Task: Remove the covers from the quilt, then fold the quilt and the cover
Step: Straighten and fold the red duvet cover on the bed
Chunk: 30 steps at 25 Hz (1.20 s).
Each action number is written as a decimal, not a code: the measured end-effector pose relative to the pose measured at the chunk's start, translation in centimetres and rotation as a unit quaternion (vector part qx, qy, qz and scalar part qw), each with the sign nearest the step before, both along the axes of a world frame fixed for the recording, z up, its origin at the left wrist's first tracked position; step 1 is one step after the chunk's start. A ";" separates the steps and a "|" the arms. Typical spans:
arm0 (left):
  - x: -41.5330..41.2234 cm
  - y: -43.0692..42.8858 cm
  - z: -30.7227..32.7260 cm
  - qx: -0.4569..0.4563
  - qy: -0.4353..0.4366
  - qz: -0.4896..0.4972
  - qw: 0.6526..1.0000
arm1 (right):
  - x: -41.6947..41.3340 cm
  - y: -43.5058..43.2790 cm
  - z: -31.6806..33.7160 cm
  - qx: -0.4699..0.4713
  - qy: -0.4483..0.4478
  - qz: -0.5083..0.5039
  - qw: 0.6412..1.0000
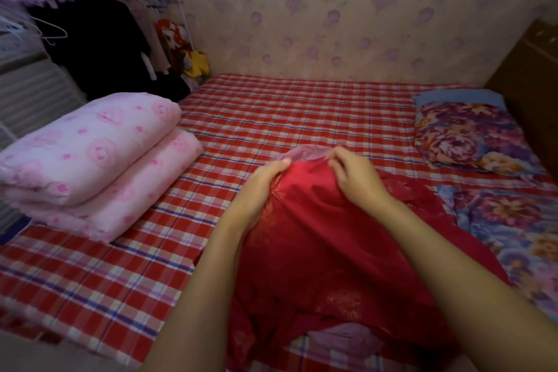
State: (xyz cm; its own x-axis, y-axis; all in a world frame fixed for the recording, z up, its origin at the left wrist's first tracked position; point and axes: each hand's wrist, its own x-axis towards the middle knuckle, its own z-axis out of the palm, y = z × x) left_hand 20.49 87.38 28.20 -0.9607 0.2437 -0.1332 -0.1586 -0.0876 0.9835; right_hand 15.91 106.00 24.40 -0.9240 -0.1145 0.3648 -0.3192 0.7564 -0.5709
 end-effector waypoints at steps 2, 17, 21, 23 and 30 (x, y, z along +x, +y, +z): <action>-0.6 -0.5 -0.8 -0.136 0.032 -0.050 0.989 | -0.8 0.9 3.7 0.014 0.095 -0.026 0.995; -3.3 0.7 -0.6 -0.132 0.032 0.078 0.988 | 0.3 4.1 4.8 -0.010 -0.259 0.238 0.936; -3.3 0.9 -0.3 -0.098 0.027 0.109 0.989 | 2.4 4.3 1.7 -0.106 -0.241 0.207 0.942; -3.4 0.9 -0.4 -0.085 0.023 0.125 0.988 | 2.6 4.5 0.7 -0.152 -0.217 0.178 0.948; -3.9 0.2 1.2 -0.210 0.068 -0.108 0.969 | 2.0 3.4 7.1 0.010 0.022 0.170 0.985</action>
